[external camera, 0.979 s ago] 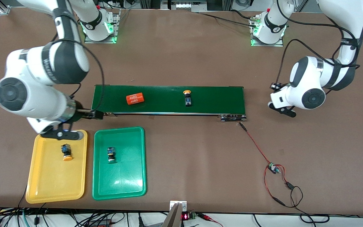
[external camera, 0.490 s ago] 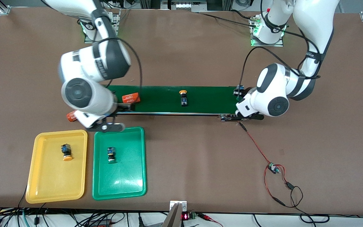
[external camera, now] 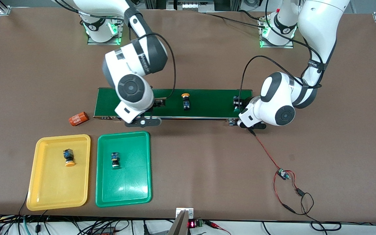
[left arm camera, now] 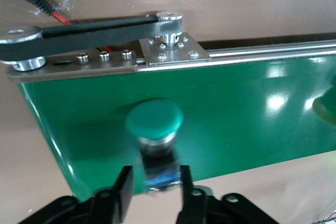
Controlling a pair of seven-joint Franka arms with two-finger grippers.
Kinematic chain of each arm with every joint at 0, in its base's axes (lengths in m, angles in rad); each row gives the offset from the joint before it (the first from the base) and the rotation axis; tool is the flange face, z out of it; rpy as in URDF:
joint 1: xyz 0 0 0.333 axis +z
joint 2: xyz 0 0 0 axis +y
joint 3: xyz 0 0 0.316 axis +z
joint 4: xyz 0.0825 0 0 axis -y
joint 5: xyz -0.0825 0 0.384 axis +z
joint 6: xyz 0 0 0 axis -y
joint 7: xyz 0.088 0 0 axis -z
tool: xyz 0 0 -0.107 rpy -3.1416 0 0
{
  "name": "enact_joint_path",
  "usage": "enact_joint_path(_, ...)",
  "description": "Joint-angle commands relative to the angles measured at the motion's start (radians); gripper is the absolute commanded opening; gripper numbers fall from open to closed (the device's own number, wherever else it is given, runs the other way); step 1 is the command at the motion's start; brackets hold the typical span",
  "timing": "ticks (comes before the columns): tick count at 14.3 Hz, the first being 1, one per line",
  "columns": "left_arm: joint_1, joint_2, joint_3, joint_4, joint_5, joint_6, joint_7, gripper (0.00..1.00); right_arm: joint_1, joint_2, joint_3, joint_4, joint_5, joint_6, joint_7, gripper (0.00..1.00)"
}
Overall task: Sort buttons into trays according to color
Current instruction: 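Place the green button on the belt while the right gripper reaches the belt, then grasp the yellow button with the right gripper while the left gripper withdraws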
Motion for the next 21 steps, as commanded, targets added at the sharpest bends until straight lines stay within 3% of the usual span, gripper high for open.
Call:
enact_joint_path(1,0.0,-0.055,0.002,0.018,-0.019,-0.045,-0.012,1.0,0.018,0.015,0.011,-0.006,0.036,0.019,0.018,1.0)
enact_joint_path(8,0.076,-0.19,0.029,0.022,0.033,-0.139,-0.009,1.0,0.104,0.064,0.013,-0.049,0.101,0.125,0.143,1.0)
enact_joint_path(14,0.132,-0.285,0.035,0.062,0.369,-0.131,0.011,1.0,0.132,0.066,0.013,-0.147,0.104,0.26,0.163,1.0)
enact_joint_path(19,0.165,-0.437,0.092,0.094,0.376,-0.125,0.059,1.0,0.141,0.089,0.017,-0.17,0.105,0.3,0.163,1.0)
enact_joint_path(21,0.177,-0.466,0.106,0.094,0.376,-0.122,0.068,1.0,0.141,0.1,0.019,-0.17,0.105,0.3,0.163,0.91)
